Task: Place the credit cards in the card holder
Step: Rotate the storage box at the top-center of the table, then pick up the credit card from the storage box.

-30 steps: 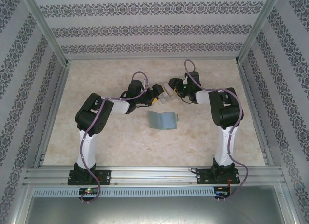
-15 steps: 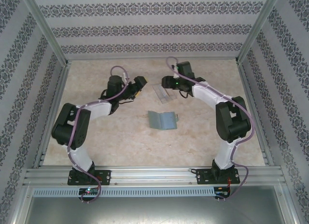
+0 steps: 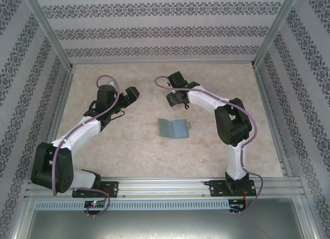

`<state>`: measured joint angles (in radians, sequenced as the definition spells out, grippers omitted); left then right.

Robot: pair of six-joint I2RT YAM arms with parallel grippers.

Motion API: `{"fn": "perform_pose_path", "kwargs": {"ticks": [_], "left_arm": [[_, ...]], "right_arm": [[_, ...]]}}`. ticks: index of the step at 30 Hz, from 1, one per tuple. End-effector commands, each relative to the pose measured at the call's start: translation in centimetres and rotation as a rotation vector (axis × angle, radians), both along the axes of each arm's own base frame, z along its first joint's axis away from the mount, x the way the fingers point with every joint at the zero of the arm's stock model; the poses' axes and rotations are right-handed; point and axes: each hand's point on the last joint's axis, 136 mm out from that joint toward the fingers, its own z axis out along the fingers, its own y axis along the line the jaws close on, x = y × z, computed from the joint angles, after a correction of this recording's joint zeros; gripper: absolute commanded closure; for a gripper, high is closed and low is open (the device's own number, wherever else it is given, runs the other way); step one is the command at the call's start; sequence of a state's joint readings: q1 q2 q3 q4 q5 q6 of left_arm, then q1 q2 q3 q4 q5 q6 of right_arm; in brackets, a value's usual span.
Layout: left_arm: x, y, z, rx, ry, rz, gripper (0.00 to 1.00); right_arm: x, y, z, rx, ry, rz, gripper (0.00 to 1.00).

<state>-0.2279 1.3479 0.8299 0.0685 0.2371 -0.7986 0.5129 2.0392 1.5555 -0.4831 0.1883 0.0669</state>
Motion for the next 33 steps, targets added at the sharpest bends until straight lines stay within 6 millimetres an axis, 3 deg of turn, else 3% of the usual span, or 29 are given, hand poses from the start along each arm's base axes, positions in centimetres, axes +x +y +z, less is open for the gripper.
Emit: {"fn": "perform_pose_path", "kwargs": {"ticks": [1, 11, 15, 20, 33], "left_arm": [[-1.3, 1.2, -2.1, 0.105, 0.066, 0.006, 0.0], [-1.5, 1.1, -2.1, 0.099, 0.068, 0.001, 0.0], [-1.7, 1.0, -2.5, 0.092, 0.075, -0.001, 0.0], [-2.1, 1.1, -2.7, 0.098, 0.073, -0.004, 0.0], [-2.5, 1.2, -2.9, 0.106, 0.076, -0.011, 0.0]], "right_arm": [[0.9, -1.4, 0.2, -0.091, -0.018, -0.019, 0.33], [2.3, -1.5, 1.8, -0.109, -0.069, -0.046, 0.36], [2.3, -1.6, 1.8, -0.118, -0.065, -0.039, 0.49], [2.1, -1.6, 2.2, -0.123, -0.075, -0.028, 0.56], [1.3, -0.5, 2.9, -0.115, -0.077, 0.02, 0.87]]}}
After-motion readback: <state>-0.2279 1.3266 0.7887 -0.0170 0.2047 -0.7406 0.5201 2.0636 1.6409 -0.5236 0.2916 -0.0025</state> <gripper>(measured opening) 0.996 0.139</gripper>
